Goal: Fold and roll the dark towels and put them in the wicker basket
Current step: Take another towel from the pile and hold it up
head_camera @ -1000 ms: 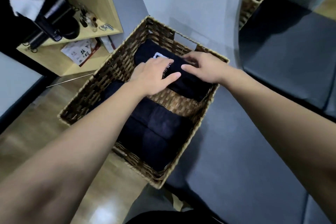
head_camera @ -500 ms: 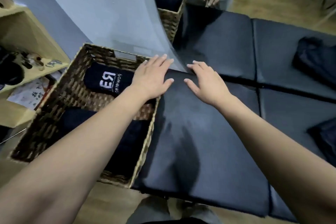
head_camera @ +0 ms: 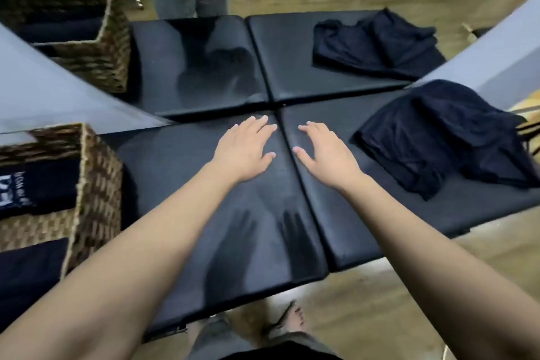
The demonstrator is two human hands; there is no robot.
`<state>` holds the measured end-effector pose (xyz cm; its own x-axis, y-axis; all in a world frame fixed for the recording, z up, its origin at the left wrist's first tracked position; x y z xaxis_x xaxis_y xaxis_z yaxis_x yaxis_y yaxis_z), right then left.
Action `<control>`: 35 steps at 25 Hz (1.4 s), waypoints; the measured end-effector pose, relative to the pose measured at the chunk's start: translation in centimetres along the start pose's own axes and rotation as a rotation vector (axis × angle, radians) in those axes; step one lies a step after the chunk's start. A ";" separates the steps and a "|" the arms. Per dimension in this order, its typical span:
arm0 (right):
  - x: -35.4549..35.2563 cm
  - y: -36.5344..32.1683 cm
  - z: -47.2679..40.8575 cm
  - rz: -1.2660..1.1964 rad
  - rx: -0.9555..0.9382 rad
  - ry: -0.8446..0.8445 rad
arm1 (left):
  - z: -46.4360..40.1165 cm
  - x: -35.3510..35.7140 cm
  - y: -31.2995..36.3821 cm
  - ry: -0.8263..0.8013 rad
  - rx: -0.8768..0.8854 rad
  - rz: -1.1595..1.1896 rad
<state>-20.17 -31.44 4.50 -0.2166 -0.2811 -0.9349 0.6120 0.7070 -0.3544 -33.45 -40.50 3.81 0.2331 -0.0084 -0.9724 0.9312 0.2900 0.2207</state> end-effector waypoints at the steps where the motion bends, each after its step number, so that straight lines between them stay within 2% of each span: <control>1: -1.0 3.2 1.3 -0.002 0.044 0.012 | -1.3 0.7 3.3 -0.009 0.045 0.005; 7: -4.7 17.5 8.7 -0.019 0.290 0.076 | -7.7 4.8 19.5 -0.081 0.297 0.008; 13: -5.0 27.0 13.5 -0.027 0.523 0.086 | -14.1 9.0 29.8 -0.170 0.478 0.020; 21: -7.3 35.4 13.1 -0.006 0.648 0.128 | -21.4 11.3 35.9 -0.244 0.497 0.064; 28: -10.0 48.2 8.9 0.037 0.668 0.200 | -31.1 14.7 41.9 -0.270 0.325 0.198; 32: -9.9 56.7 5.3 0.075 0.629 0.136 | -36.7 18.8 46.4 -0.264 0.235 0.247; 35: -8.8 62.2 3.3 0.103 0.601 0.055 | -40.8 21.5 50.4 -0.199 0.323 0.098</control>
<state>22.29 12.90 -9.25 -0.1629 -0.1856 -0.9690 0.9503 0.2346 -0.2047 7.09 13.02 -9.02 0.3457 -0.1901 -0.9189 0.9347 -0.0169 0.3551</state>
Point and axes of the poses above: each hand's wrist, its own z-axis away from the middle knuckle, its own x-axis out of the palm, y = z × x, the point moved 9 cm from there along -z, towards the middle knuckle
